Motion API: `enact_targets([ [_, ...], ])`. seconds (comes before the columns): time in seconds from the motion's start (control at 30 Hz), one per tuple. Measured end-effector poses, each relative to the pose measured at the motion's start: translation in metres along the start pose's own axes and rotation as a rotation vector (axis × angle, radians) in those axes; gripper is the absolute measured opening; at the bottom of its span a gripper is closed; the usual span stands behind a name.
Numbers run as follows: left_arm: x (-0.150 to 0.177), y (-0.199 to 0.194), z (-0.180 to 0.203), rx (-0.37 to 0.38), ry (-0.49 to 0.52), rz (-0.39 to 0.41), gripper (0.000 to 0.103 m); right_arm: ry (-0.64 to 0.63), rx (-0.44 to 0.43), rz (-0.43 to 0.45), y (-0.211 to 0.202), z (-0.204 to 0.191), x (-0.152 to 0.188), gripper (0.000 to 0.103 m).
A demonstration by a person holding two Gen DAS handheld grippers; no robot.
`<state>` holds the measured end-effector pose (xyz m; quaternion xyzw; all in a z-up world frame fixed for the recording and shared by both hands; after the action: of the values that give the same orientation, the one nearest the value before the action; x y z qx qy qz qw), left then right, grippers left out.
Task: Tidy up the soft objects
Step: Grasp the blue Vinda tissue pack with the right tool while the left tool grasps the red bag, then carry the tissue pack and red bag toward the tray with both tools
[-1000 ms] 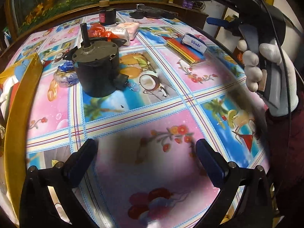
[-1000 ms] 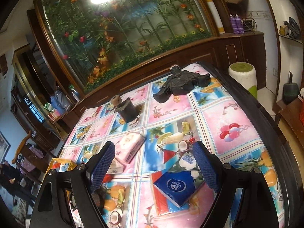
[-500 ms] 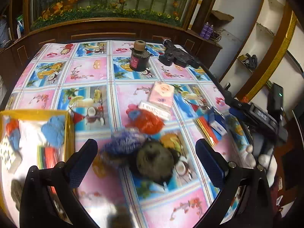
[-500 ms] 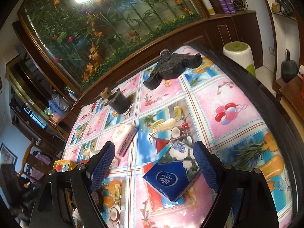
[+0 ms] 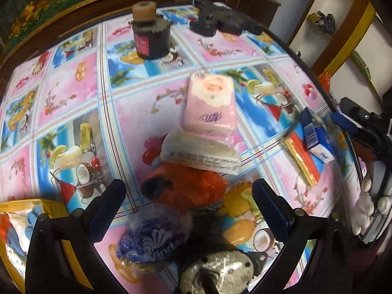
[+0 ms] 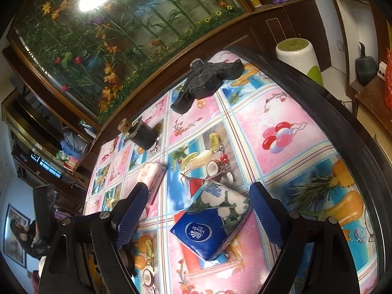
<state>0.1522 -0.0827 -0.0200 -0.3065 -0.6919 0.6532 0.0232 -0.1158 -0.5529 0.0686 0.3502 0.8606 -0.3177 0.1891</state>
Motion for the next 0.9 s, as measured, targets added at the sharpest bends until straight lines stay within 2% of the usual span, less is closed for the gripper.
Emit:
enact_targets([
  [0.03,0.002,0.004,0.000,0.012,-0.003,-0.013,0.082,0.005,0.005,-0.006,0.000,0.001,0.001,0.086],
  [0.07,0.004,0.008,0.001,0.033,-0.010,-0.032,0.050,0.007,0.011,-0.012,0.001,0.001,0.001,0.086],
  [0.1,0.006,0.010,-0.001,0.063,-0.030,-0.044,0.043,0.009,0.017,-0.020,0.002,0.002,0.002,0.086],
  [0.3,0.008,-0.016,-0.010,0.069,-0.079,0.052,0.043,0.002,0.083,-0.129,0.018,0.005,0.011,0.086],
  [0.37,0.007,-0.026,-0.013,0.083,-0.092,0.082,0.043,-0.005,0.130,-0.146,0.020,0.007,0.012,0.086],
  [0.53,0.011,-0.049,-0.014,0.110,-0.108,0.130,0.043,-0.037,0.180,-0.164,0.021,0.001,0.014,0.084],
  [0.6,0.014,-0.060,-0.015,0.123,-0.124,0.148,0.043,-0.070,0.195,-0.181,0.026,-0.004,0.017,0.076],
  [0.67,0.017,-0.071,-0.018,0.129,-0.147,0.168,0.043,-0.084,0.173,-0.193,0.027,-0.009,0.019,0.066],
  [0.9,0.048,-0.116,-0.047,0.142,-0.244,0.241,0.043,-0.104,0.124,-0.130,0.017,-0.015,0.017,0.039],
])
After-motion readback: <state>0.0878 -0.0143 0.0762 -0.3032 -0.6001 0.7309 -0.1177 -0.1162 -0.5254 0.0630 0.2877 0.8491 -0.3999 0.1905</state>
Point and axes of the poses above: each gripper's, at about its wrist camera, not at the fingertips, and y roughly the way its jaws point, z to its right, x to its underside, the point moved 6 cm from there along y, roughly the way its jaws point, and after that the axes turned 15 degrees about -x, right-handed, at the moved point
